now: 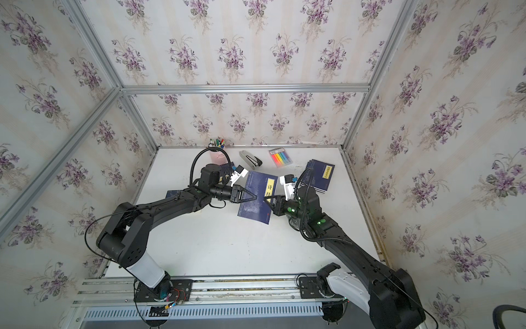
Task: Wipe the cover of the book
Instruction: Place the book on the book.
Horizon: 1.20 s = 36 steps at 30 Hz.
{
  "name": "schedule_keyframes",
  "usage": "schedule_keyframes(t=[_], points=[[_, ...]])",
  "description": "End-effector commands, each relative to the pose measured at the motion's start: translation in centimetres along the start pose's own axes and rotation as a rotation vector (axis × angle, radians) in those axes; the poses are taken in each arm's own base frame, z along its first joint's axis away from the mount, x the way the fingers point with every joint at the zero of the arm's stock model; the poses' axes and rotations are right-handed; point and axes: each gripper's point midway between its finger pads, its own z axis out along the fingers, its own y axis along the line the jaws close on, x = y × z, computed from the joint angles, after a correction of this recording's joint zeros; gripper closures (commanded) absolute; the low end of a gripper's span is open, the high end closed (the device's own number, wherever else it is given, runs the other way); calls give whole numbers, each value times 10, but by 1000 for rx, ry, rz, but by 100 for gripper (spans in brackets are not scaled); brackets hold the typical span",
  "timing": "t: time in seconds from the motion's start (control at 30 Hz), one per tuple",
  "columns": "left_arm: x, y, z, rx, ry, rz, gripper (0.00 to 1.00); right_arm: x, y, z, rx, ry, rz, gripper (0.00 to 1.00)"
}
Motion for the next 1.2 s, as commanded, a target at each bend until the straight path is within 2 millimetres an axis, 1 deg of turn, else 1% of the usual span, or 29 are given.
schedule_keyframes(t=[0.0,0.03,0.07,0.1,0.17,0.2,0.23,0.27,0.3,0.37,0.43,0.5,0.63,0.7,0.73,0.83,0.93,1.03,1.17], points=[[-21,4,1,-33,-85,20,100,-11,9,0,-35,-39,7,94],[-22,4,2,-26,-88,17,99,-10,7,1,-31,-36,12,98],[-23,5,4,-19,-88,13,92,-12,7,1,-28,-39,11,100],[-23,5,6,-16,-88,8,80,-13,7,2,-22,-39,10,100],[-22,7,7,-22,-86,10,68,-16,6,2,-3,-33,-3,100],[-22,10,6,-39,-89,11,52,-19,5,3,18,-29,-14,100],[-21,14,5,-63,-92,13,40,-22,3,2,46,-24,-29,100],[-19,18,3,-97,-91,20,30,-27,1,1,83,-20,-50,100],[-18,23,0,-145,-92,31,24,-34,-3,-1,126,-19,-66,100],[-15,33,-6,-237,-78,58,22,-50,-13,-7,182,-28,-73,100],[-12,45,-15,-345,-63,81,20,-65,-30,-13,214,-37,-42,100],[-10,58,-26,-449,-52,105,19,-79,-57,-16,275,-42,-11,100],[-6,80,-49,-633,-41,139,16,-98,-108,-12,407,-13,4,100],[-3,90,-61,-704,-42,161,15,-115,-138,-15,474,-15,17,100],[-2,93,-65,-726,-47,167,14,-122,-150,-17,489,-13,20,100],[2,103,-78,-761,-65,168,14,-153,-189,-30,546,-18,35,100],[5,110,-85,-774,-93,160,14,-172,-220,-42,533,9,68,100],[5,116,-89,-793,-114,161,13,-175,-253,-51,558,64,102,100],[8,129,-92,-837,-130,143,14,-181,-282,-66,579,65,129,100]])
